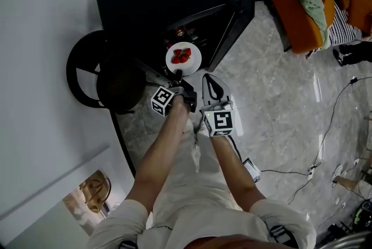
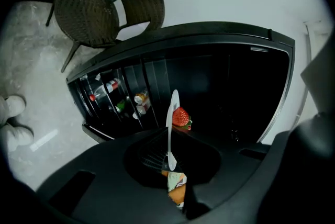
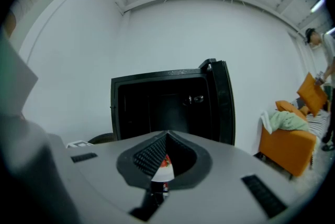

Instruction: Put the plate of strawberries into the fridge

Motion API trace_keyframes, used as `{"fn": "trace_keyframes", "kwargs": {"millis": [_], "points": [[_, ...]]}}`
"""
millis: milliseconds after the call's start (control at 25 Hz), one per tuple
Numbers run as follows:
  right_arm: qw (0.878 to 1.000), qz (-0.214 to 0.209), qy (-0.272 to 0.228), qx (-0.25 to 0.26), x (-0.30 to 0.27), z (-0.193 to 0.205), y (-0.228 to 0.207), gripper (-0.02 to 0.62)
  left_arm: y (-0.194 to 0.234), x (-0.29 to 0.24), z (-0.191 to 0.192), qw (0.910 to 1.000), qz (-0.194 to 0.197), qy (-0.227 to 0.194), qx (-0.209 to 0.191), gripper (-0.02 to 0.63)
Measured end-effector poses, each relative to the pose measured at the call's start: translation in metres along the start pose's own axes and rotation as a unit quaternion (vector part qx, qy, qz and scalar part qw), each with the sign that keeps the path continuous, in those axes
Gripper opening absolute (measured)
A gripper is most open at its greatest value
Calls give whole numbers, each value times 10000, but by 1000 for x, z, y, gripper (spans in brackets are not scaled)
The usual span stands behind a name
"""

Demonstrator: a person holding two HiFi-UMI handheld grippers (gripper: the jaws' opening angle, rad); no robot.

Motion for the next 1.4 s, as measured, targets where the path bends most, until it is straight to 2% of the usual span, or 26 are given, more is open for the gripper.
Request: {"fn": "trace_keyframes", "kwargs": {"millis": [280,520,680,960,1200,1400], "points": [[9999,47,38,-97,6,8,2,12,10,-14,-2,10000,60,-55,-45,11],[9999,4,36,-138,5,18,2,12,17,-27,-5,9993,93,-180,322,11],[9999,-14,64,-143,5,24,1,12,25,-35,-9,9993,39,-204,297,9],[9998,-85,133,-86,4,29,-3,12,40,-48,-10,9976,-41,-628,290,9],[9997,-81,228,-76,6,35,-7,12,44,-66,-4,9966,59,-687,443,9],[9996,-130,263,63,5,30,-4,12,50,-79,-1,9971,98,-632,408,9]]}}
Point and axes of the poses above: the fingertips, and each gripper's own axes: x backward along the fingers, y to its left, z out of its underside, the point moved 10 cm from there along x, backward along the fingers, and after that the axes turned 7 degrees about -x, right-handed, at the moved point
